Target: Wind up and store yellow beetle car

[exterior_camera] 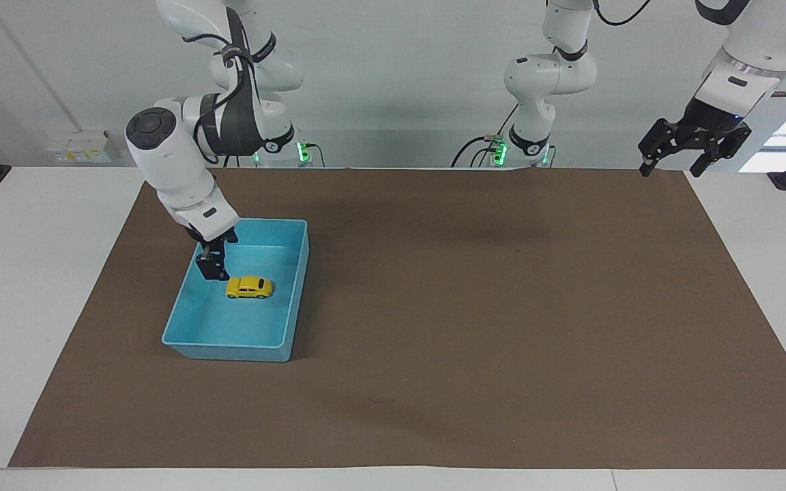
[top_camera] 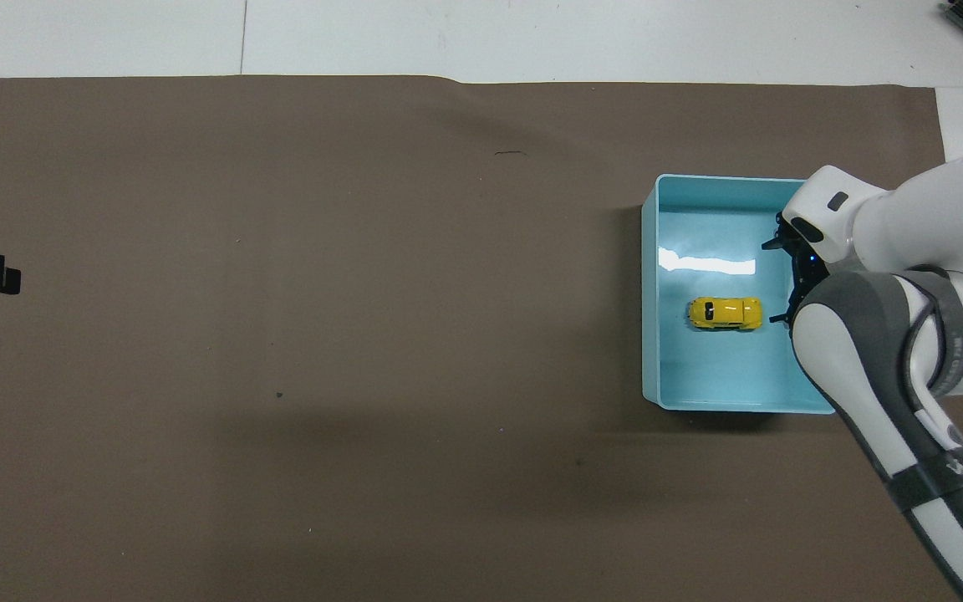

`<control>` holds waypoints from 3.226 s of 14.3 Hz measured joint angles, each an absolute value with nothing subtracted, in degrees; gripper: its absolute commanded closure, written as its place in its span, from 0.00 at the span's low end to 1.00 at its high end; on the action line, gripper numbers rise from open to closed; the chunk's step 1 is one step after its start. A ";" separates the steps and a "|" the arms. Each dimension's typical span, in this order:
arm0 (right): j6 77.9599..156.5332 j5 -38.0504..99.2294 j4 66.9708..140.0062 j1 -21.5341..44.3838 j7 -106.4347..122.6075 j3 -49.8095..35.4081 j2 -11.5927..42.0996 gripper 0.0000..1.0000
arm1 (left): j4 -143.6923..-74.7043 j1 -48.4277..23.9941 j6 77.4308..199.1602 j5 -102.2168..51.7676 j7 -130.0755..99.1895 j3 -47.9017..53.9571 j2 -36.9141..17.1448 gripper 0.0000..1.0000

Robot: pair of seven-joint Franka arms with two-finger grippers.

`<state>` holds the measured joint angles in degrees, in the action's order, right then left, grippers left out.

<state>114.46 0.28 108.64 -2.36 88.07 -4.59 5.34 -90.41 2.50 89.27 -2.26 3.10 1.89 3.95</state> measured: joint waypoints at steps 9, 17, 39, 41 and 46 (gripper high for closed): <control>105.42 0.28 104.07 -2.35 82.73 -4.65 0.76 0.00 | -90.41 2.51 89.27 -2.26 3.10 1.89 3.95 0.00; 99.56 0.70 100.74 -2.31 71.28 -4.73 -3.42 0.00 | -90.41 2.50 89.27 -2.26 3.10 1.89 3.95 0.00; 92.62 0.74 96.70 -2.37 25.99 -4.44 -6.65 0.00 | -90.41 2.51 89.27 -2.26 3.10 1.89 3.95 0.00; 92.59 0.74 96.70 -2.41 23.50 -4.35 -6.65 0.00 | -90.41 2.51 89.27 -2.26 3.10 1.89 3.95 0.00; 89.72 0.95 94.47 -2.47 19.87 -3.70 -5.56 0.00 | -90.41 2.51 89.27 -2.26 3.10 1.89 3.95 0.00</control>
